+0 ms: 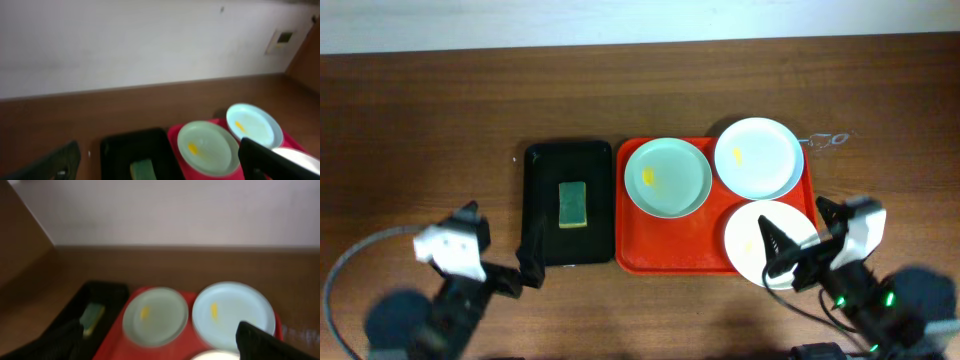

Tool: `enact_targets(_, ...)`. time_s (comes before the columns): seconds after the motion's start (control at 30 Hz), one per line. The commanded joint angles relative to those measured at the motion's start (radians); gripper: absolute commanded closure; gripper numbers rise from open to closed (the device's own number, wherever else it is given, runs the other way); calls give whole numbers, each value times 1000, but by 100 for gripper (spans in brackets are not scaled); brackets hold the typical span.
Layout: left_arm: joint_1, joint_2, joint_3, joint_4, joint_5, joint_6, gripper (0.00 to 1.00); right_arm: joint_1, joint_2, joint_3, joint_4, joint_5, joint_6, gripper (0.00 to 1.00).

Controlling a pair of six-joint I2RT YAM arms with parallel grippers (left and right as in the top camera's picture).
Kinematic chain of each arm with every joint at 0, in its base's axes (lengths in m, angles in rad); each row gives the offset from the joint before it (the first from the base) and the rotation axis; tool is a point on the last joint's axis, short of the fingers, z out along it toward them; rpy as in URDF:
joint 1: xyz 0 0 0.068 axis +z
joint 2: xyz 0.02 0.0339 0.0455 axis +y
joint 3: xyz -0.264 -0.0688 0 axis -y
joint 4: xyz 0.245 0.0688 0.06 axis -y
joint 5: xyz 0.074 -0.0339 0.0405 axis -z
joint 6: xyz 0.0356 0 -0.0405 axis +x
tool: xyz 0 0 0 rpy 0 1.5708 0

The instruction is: Clean dirty plates on tray and stack at the side

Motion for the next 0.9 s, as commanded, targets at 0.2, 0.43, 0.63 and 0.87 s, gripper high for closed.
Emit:
enact_targets(0.2, 5, 767, 769, -673, 22, 114, 1, -1, 718, 856, -728, -72, 8, 2)
enact_targets(0.43, 5, 1114, 777, -737, 50, 109, 100, 14, 918, 865, -844, -216, 4, 87)
enact_targets(0.63, -57, 1242, 753, -655, -83, 3, 79, 210, 956, 733, -760, -42, 146, 48)
enact_targets(0.87, -122, 1265, 682, -529, -228, -97, 58, 545, 983, 381, -318, 65, 341, 45)
